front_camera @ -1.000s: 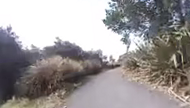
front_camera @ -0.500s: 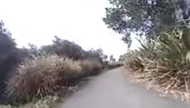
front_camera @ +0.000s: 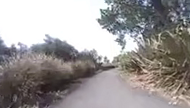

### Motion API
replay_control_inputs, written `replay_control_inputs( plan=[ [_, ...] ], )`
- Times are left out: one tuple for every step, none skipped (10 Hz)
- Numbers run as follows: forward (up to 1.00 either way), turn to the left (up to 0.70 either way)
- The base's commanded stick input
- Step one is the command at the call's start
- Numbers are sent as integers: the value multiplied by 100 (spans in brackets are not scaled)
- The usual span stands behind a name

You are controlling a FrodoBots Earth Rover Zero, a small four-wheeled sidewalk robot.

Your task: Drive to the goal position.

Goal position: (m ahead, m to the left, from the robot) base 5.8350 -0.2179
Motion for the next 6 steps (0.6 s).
replay_control_inputs(
  plan=[
    [85, 0],
    [85, 0],
    [85, 0],
    [85, 0],
    [85, 0],
    [85, 0]
  ],
)
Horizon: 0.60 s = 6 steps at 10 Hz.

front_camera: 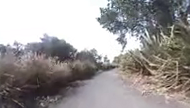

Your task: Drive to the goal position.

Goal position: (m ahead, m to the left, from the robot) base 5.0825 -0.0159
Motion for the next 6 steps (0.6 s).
replay_control_inputs(
  plan=[
    [85, 0],
    [85, 0],
    [85, 0],
    [85, -32],
    [85, -24],
    [85, -16]
  ],
)
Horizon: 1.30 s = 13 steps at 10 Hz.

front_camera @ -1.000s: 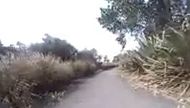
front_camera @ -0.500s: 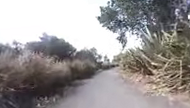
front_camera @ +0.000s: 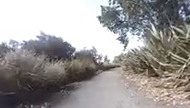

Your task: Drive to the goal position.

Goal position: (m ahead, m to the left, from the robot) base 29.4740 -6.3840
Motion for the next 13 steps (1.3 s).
replay_control_inputs(
  plan=[
    [85, 0],
    [85, 0],
    [85, 0],
    [85, 0],
    [85, 0],
    [85, 0],
    [85, 0],
    [85, 0],
    [85, 0],
    [85, 0],
    [85, 0],
    [85, 0],
    [85, 0]
  ],
)
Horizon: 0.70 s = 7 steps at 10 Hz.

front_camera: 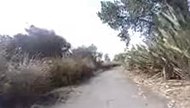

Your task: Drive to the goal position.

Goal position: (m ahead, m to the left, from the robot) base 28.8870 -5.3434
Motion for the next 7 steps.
replay_control_inputs(
  plan=[
    [85, 0],
    [85, 0],
    [85, 0],
    [85, 0],
    [85, 0],
    [85, -34],
    [85, -34]
  ],
)
